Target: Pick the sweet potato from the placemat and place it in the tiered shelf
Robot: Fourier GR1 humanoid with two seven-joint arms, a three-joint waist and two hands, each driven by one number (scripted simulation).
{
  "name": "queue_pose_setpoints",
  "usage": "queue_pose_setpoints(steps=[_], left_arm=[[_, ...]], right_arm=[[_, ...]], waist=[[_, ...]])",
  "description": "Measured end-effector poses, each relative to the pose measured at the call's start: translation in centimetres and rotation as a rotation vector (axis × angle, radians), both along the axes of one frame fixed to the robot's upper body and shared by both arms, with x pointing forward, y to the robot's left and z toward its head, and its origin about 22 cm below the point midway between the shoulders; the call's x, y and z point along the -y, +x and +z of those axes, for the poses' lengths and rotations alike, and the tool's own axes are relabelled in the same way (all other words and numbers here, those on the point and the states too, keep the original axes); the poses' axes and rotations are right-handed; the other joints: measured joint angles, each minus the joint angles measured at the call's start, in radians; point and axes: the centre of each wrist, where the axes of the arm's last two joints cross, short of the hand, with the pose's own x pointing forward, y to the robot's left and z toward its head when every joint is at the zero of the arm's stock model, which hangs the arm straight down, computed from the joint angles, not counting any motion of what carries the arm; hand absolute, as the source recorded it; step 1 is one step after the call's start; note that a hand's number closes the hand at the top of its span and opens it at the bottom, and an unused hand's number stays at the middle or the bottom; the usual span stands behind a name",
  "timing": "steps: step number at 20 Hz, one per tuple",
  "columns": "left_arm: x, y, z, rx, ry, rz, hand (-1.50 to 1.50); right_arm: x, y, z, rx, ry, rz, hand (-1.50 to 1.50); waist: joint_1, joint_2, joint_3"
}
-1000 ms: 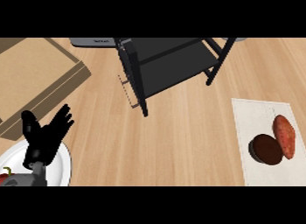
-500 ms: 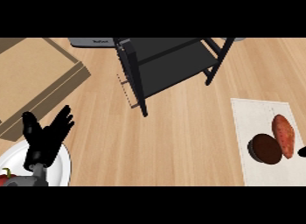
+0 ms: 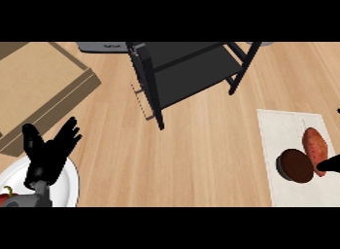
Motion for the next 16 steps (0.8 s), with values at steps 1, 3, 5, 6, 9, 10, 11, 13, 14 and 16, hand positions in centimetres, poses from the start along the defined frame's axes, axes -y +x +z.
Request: queue_pose_setpoints(steps=[1, 3, 5, 6, 9, 10, 11, 13, 14, 16], left_arm=[[0.2, 0.1, 0.3, 0.002, -0.002, -0.001, 0.00], [0.1, 0.3, -0.2, 0.001, 0.001, -0.002, 0.00], [-0.1, 0.1, -0.2, 0.002, 0.005, 0.000, 0.00], [-0.2, 0.1, -0.3, 0.005, 0.003, 0.001, 0.00], [0.3, 0.0, -0.2, 0.012, -0.001, 0.000, 0.00], [0.3, 0.1, -0.5, 0.012, -0.002, 0.003, 0.00], [0.5, 0.0, -0.8, 0.017, 0.002, 0.000, 0.00], [0.1, 0.1, -0.5, 0.017, 0.005, 0.001, 0.00], [-0.2, -0.1, -0.3, 0.010, 0.006, 0.000, 0.00], [-0.1, 0.0, -0.3, 0.010, 0.006, 0.000, 0.00]], right_arm=[[-0.2, 0.2, -0.5, -0.003, -0.004, -0.003, -1.50], [0.1, 0.3, -1.0, -0.008, -0.021, -0.009, -1.50], [-0.3, 0.1, -2.1, -0.019, -0.039, -0.014, -1.50], [-0.4, 0.2, -2.4, -0.021, -0.050, -0.018, -1.50], [-0.5, 0.7, -3.0, -0.022, -0.072, -0.025, -1.50], [-0.3, 0.6, -3.1, -0.017, -0.076, -0.027, -1.50], [-0.3, 0.3, -3.4, -0.016, -0.085, -0.026, -1.50], [0.4, 0.6, -3.4, -0.004, -0.086, -0.030, -1.50], [0.4, 0.5, -3.9, 0.002, -0.086, -0.029, -1.50], [0.3, 0.5, -4.7, 0.019, -0.078, -0.028, -1.50]], waist=[[0.000, 0.000, 0.000], [0.000, 0.001, 0.000], [0.000, 0.001, -0.001], [0.000, 0.000, -0.001], [0.001, -0.002, -0.003], [0.000, -0.002, -0.003], [0.000, -0.004, -0.003], [0.000, -0.003, -0.003], [0.001, -0.003, -0.004], [0.000, -0.004, -0.006]])
